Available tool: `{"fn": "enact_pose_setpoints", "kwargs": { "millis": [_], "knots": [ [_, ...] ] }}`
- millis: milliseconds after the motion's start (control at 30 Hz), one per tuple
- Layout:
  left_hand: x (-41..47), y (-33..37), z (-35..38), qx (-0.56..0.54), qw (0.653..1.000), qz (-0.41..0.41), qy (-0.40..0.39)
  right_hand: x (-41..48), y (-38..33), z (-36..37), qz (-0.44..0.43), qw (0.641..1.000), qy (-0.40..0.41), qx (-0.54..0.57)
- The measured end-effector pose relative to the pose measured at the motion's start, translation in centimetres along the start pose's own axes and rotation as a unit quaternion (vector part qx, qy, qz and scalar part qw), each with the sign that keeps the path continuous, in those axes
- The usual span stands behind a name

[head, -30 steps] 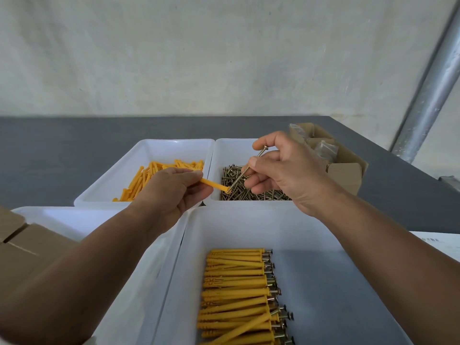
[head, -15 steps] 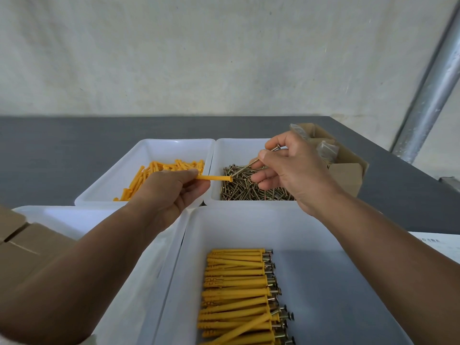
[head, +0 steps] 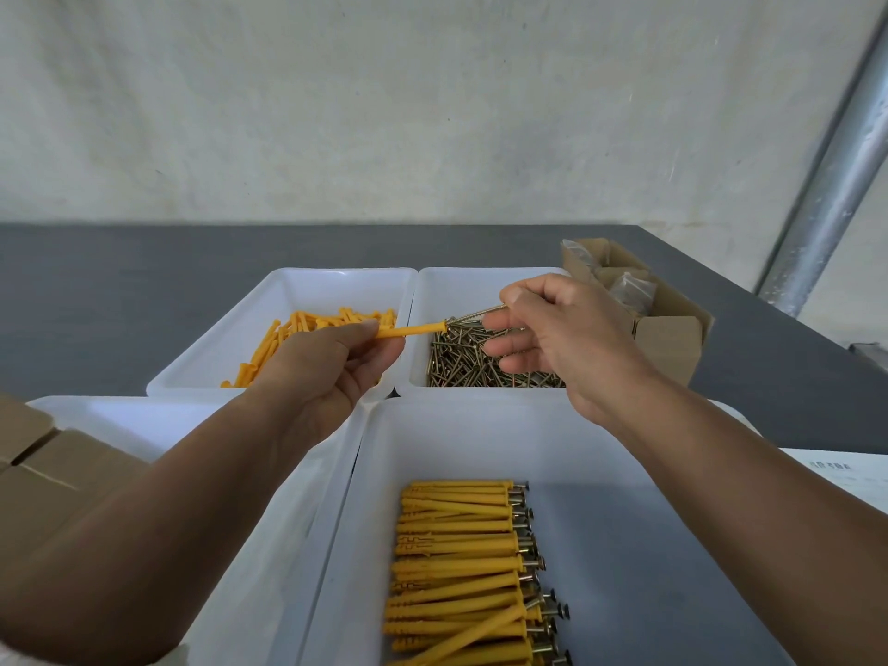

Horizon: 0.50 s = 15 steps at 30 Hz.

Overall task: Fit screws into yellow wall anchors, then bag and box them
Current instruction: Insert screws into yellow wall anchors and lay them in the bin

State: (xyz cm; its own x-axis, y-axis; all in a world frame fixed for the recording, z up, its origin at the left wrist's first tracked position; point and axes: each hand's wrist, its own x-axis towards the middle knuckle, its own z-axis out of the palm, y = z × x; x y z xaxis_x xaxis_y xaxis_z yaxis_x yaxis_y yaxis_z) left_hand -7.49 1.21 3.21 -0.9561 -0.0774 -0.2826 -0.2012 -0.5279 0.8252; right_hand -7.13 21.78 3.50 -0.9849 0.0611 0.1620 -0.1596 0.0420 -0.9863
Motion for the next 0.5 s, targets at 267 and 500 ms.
{"fn": "enact_pose_setpoints", "kwargs": {
  "millis": [267, 500],
  "knots": [
    [-0.04, -0.27, 0.11, 0.019, 1.000, 0.010, -0.022, -0.21, 0.63, 0.09, -0.007, 0.991, -0.027, -0.127],
    [-0.08, -0.31, 0.06, 0.052, 0.997, 0.018, -0.053, -0.60, 0.21, 0.13, -0.024, 0.974, -0.076, -0.211]
  ]
}}
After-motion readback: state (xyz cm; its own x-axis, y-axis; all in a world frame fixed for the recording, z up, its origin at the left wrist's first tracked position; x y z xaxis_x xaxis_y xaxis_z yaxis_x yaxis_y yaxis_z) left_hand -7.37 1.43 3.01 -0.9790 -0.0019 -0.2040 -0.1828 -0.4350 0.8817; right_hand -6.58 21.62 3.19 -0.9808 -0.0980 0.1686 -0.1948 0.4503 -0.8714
